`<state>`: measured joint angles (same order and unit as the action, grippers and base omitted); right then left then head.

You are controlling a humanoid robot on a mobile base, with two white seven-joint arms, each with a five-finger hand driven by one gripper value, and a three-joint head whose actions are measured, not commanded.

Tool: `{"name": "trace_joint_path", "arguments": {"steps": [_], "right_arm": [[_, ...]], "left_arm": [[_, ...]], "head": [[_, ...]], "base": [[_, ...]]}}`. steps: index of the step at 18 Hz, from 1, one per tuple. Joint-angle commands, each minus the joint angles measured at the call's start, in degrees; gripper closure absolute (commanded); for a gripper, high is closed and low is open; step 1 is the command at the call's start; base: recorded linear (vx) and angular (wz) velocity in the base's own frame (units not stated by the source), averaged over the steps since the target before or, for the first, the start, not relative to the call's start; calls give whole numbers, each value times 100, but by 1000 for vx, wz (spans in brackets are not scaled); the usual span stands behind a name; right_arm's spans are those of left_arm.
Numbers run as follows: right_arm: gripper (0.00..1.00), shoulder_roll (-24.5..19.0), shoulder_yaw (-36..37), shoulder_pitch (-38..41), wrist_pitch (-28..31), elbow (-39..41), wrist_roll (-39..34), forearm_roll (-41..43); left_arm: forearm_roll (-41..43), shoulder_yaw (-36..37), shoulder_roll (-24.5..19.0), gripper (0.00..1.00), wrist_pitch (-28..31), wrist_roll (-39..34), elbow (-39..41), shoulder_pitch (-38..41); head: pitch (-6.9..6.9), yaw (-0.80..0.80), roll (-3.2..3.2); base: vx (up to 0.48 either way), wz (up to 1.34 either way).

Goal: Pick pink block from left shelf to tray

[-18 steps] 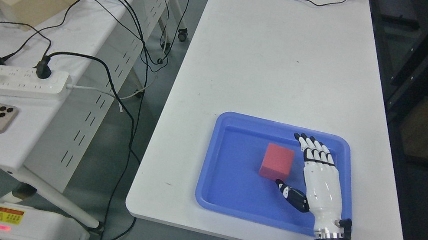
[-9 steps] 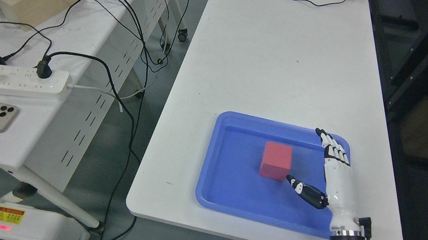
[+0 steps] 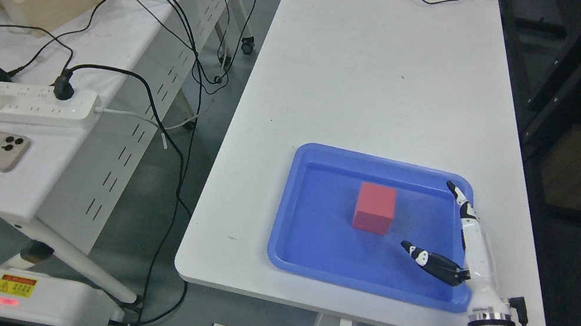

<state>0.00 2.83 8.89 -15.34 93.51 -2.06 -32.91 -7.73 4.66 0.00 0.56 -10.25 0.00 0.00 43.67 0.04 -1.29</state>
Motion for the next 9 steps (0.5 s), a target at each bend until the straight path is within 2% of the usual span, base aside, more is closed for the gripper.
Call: {"name": "trace_joint_path", "arguments": {"steps": [1, 9], "right_arm": [[0, 100, 621, -19, 49, 1, -58, 3535], [0, 100, 604, -37, 304, -8, -93, 3625]], "left_arm": [[0, 0, -100, 0, -3, -3, 100, -167], [0, 0, -100, 0, -3, -3, 100, -167]], "head": [[0, 0, 0], [0, 0, 0]], "base": [[-47, 0], [-66, -14]]}}
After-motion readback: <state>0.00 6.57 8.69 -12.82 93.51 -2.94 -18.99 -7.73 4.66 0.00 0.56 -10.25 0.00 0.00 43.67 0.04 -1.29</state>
